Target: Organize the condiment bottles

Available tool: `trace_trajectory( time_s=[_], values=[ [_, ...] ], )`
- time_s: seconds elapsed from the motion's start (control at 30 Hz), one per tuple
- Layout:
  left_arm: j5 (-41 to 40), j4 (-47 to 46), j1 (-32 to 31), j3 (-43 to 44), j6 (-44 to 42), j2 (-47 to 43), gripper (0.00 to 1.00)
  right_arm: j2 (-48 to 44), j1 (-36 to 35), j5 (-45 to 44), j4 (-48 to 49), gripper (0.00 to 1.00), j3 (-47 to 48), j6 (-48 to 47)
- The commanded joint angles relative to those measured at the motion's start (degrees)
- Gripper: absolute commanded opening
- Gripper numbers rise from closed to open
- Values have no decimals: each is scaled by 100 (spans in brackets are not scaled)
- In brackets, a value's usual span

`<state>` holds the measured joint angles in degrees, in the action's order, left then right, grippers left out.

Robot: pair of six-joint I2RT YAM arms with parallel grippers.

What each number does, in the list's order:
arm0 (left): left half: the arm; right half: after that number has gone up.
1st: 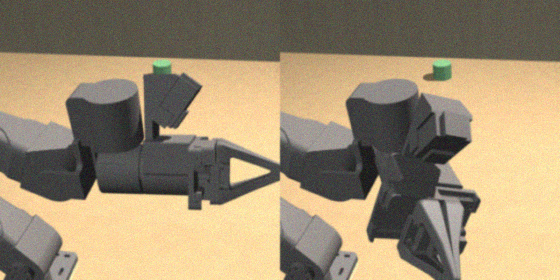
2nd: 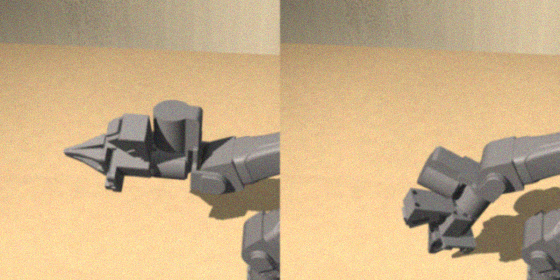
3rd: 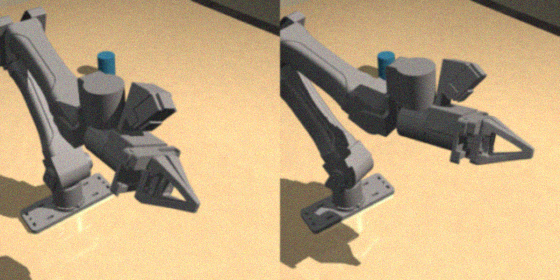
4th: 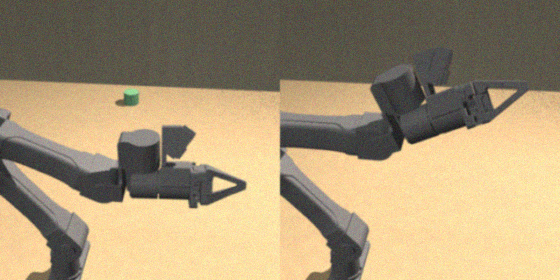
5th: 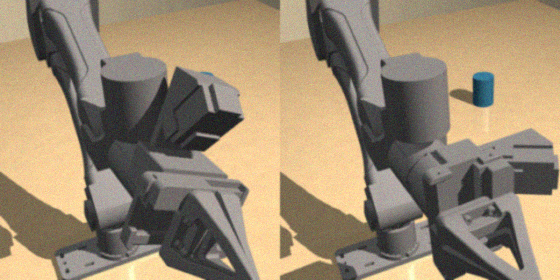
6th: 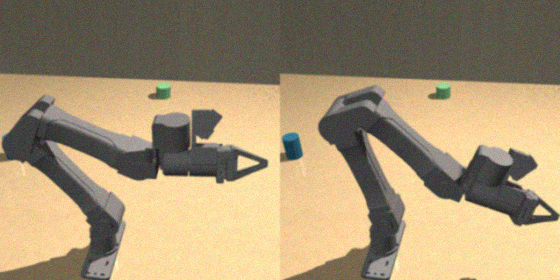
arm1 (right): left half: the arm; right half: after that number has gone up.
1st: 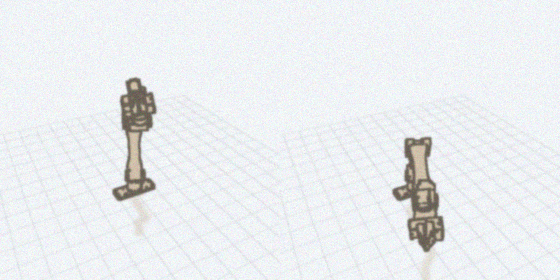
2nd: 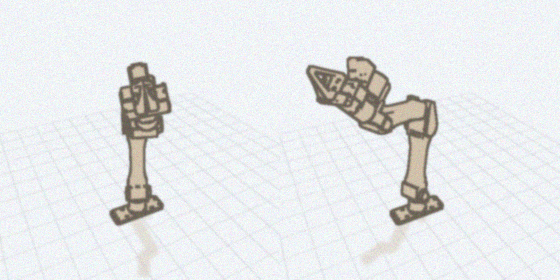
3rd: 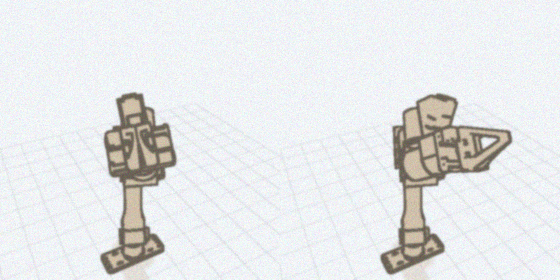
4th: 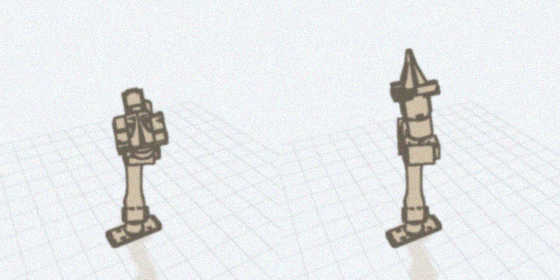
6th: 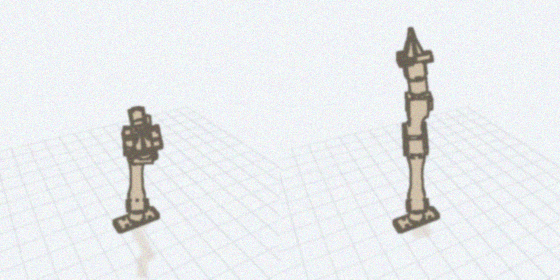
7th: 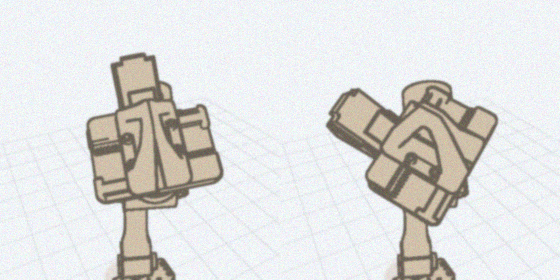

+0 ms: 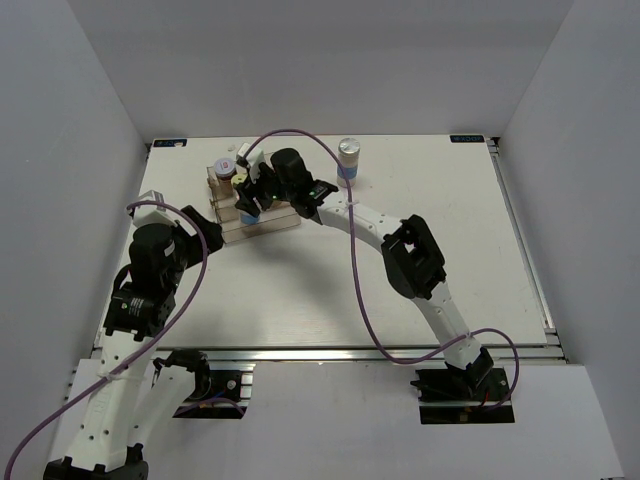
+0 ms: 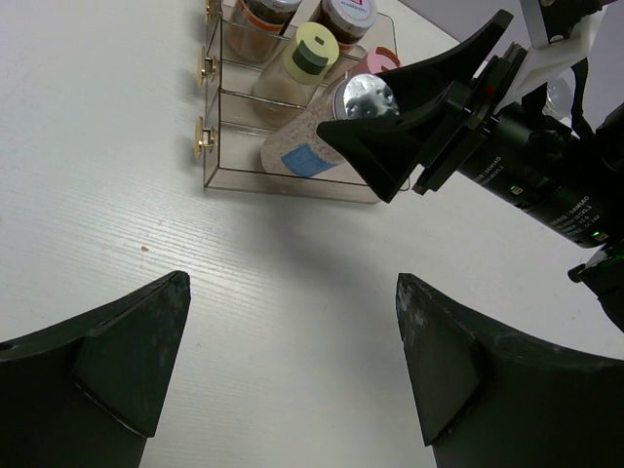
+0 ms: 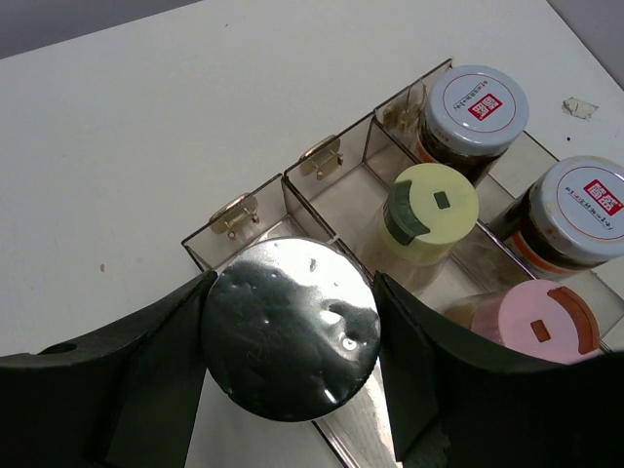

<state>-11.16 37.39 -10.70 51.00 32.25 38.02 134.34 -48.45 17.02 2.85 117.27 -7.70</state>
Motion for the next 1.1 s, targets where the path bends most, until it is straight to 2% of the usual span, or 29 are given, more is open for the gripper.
trace_trajectory(
  time_s=[0.0,0.03,0.07,0.13,0.17,0.23,0.3,0.4,0.63,0.73,0.83,0.87,0.93,1.0,1.03,1.07],
  values=[
    [-18,5,24,-55,45,-84,95,-304,-25,65,409,16,129,23],
    [-18,23,24,-47,53,-93,95,-243,-33,65,409,25,155,15],
    [-27,49,24,-38,53,-110,95,-198,-33,48,400,38,173,15],
    [-36,84,15,-3,53,-111,95,-128,-33,21,400,48,208,15],
    [-44,111,15,15,53,-111,95,-119,-33,12,400,56,208,6],
    [-53,120,24,41,53,-119,95,-93,-33,-5,409,64,217,-29],
    [-44,129,24,41,62,-128,95,-92,-33,-31,409,78,226,-38],
    [-44,102,24,50,71,-111,95,-128,-33,-67,400,84,252,-38],
    [35,-12,15,94,88,-102,95,-575,19,-102,304,85,314,32],
    [122,-144,24,41,97,-137,95,-1163,151,-128,234,79,-2,94],
    [289,-372,24,-108,106,-181,92,-1814,397,-181,15,42,-467,225],
    [351,-520,24,-152,106,-172,91,-1972,493,-164,-56,19,-599,278],
    [570,-679,15,-292,106,-164,86,-2350,774,-120,-475,0,-951,462],
    [737,-952,24,-432,106,-111,78,-2674,1124,-67,-741,0,-1170,725],
    [929,-1135,24,-477,89,-85,64,-2807,1257,-41,-794,0,-1607,883],
    [1010,-1215,24,-512,88,-41,57,-2939,1398,-6,-812,0,-1837,998]
  ],
)
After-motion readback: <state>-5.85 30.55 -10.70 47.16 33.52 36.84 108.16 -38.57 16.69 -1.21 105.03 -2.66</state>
